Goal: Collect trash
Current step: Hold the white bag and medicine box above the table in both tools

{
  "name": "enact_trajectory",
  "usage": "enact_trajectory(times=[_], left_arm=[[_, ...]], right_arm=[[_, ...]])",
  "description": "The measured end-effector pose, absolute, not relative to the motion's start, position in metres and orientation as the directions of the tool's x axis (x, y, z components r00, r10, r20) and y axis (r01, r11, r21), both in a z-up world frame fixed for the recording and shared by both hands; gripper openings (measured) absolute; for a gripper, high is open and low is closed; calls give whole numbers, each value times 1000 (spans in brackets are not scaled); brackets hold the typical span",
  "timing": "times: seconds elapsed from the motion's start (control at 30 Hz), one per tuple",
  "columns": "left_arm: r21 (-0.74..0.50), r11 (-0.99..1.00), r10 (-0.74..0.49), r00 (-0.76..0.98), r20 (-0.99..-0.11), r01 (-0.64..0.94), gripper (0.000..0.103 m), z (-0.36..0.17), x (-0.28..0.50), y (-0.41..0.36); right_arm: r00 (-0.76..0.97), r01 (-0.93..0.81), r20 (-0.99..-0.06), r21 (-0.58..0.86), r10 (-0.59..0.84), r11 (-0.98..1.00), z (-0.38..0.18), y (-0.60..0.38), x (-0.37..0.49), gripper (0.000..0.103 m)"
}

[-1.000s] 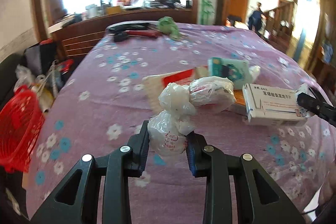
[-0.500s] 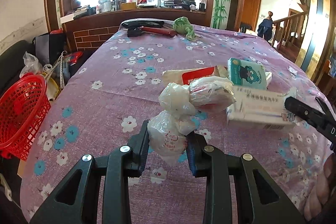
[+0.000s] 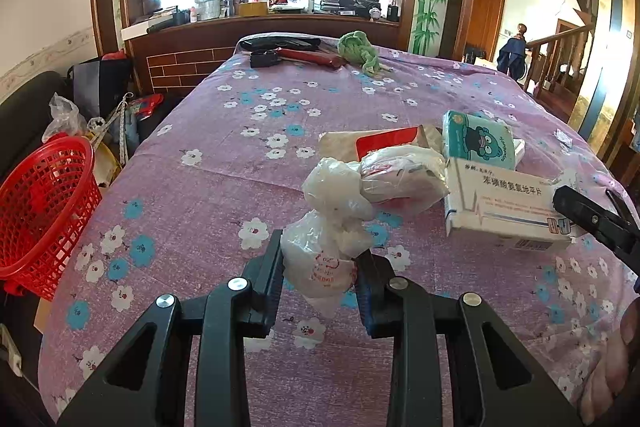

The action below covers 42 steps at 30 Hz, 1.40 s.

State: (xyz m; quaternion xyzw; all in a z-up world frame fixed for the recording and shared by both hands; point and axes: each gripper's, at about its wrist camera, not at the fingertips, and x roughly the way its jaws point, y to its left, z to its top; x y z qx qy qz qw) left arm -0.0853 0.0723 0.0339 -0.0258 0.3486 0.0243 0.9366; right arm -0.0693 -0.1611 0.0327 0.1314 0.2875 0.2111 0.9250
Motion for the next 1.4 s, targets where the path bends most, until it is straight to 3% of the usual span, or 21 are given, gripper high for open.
enact_trajectory(times=[1.13,1.4], left_arm=[[-11,997,49,746,-664,-75,30,31,-83,70],[-23,996,49,743,-667,-86,30,33,-83,74]], right_arm=[[744,-326,-471,364,475,872,34,-159,-72,6],[737,-288,-506,363,447,886,30,-159,-69,6]])
